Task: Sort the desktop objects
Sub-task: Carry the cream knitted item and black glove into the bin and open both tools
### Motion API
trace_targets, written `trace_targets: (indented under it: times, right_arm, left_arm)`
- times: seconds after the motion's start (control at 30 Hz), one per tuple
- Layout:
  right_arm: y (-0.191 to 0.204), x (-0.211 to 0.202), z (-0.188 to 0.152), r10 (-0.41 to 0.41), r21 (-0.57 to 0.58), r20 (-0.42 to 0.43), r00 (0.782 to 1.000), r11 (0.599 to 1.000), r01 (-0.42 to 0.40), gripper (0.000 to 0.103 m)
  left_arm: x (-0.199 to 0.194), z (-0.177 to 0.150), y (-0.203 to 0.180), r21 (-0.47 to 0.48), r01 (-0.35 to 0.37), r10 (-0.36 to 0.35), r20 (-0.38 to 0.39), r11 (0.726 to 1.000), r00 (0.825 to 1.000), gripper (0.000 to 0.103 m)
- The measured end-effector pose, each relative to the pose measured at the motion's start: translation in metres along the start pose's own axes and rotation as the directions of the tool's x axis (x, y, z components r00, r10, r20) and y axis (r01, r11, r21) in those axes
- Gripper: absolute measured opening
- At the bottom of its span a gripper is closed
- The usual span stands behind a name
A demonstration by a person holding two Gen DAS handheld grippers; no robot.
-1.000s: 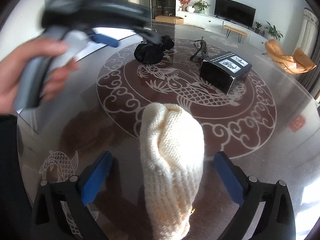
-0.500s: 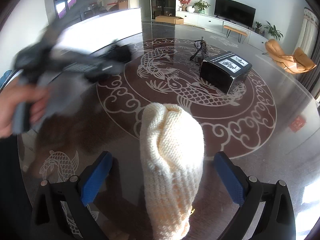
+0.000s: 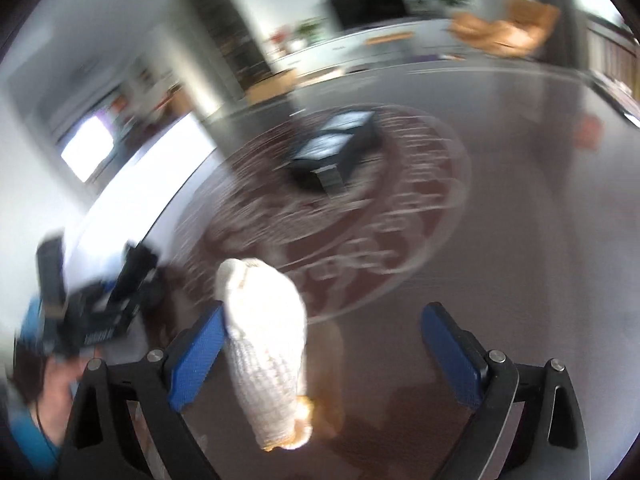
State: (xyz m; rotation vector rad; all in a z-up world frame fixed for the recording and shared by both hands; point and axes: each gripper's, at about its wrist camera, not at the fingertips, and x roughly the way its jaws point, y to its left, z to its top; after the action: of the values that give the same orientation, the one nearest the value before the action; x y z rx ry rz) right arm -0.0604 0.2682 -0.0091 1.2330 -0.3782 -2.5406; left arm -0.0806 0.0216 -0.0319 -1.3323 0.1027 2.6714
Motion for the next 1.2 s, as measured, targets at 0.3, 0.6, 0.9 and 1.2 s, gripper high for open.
trace_targets:
  times: [0.3, 0.6, 0.9, 1.2]
  right_arm:
    - [0.020, -0.006, 0.002, -0.077, -0.182, -0.034, 0.996, 0.981, 0.069, 0.101]
    - [0.049, 0.038, -0.014, -0.239, -0.321, -0.052, 0.970, 0.923, 0.211, 0.103]
    - [0.048, 0.036, -0.014, -0.239, -0.321, -0.052, 0.970, 0.924, 0.211, 0.103]
    - [0.050, 0.036, -0.007, -0.256, -0.322, -0.115, 0.960, 0.924, 0.208, 0.066]
  left_arm:
    - [0.003, 0.001, 0.004, -0.030, 0.011, -0.012, -0.018, 0.999, 1.000, 0.098]
    - [0.008, 0.001, -0.001, -0.014, -0.020, 0.020, -0.043, 1.000, 0.999, 0.103]
    - [0.008, 0.000, -0.001, -0.015, -0.021, 0.020, -0.043, 1.000, 0.999, 0.103]
    - [0.008, 0.004, -0.001, -0.006, -0.017, 0.016, -0.079, 1.000, 0.997, 0.099]
